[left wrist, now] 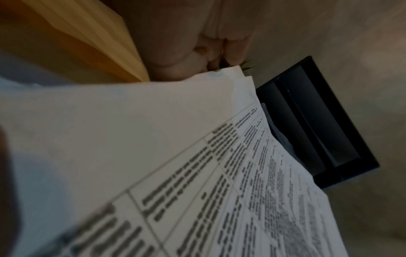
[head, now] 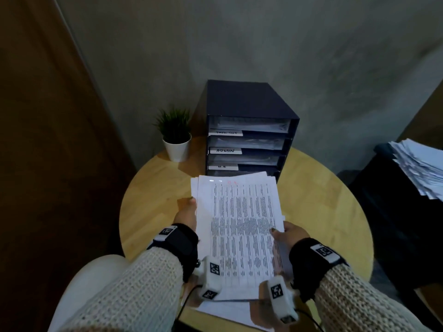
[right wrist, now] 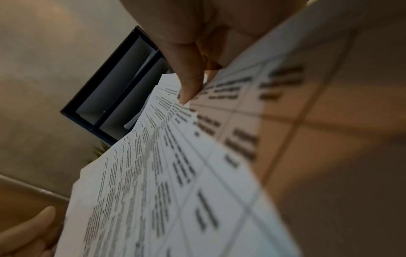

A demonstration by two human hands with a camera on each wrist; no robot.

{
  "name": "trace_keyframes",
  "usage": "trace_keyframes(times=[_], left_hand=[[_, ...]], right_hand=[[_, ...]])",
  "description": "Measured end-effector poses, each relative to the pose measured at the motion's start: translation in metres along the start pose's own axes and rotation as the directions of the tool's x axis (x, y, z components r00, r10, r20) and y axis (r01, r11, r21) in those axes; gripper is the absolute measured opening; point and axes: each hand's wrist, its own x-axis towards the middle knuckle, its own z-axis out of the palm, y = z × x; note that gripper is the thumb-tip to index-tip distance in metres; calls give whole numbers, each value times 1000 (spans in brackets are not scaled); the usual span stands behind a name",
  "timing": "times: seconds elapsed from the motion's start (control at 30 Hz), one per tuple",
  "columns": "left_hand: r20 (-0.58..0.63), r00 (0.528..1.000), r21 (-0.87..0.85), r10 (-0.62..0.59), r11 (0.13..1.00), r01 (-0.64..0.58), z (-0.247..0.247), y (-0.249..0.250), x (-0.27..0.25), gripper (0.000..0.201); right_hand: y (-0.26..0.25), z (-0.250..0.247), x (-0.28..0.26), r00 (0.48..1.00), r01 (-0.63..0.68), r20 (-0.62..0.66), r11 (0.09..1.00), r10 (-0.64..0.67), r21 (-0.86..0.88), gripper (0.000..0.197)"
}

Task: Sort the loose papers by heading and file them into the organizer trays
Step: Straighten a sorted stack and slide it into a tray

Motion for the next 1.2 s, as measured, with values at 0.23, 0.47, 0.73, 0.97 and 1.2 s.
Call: trace_keyframes(times=[0.23,0.47,0.73,0.97,1.2], left_hand=[[185,982,156,33,986,-63,14,17,21,35],[275,961,366,21,922,-125,18,13,38,44],[304,951,444,-47,891,-98,24,-5,56,37],[284,956,269,-76,963,-3,27,-6,66,35],[393,862,251,-319,940,233,20,4,63,26]], right_hand=[[-14,-16,31,993,-75,-91,997,73,-17,46],[-28,-20,72,995,-91,-50,967,81,-239,52],[-19,-17,96,990,-129,-79,976,117,-178,44],[-20,-18,102,986,-105,-111,980,125,170,36],[-53,-26,127,986,-88,-130,991,101,103,53]])
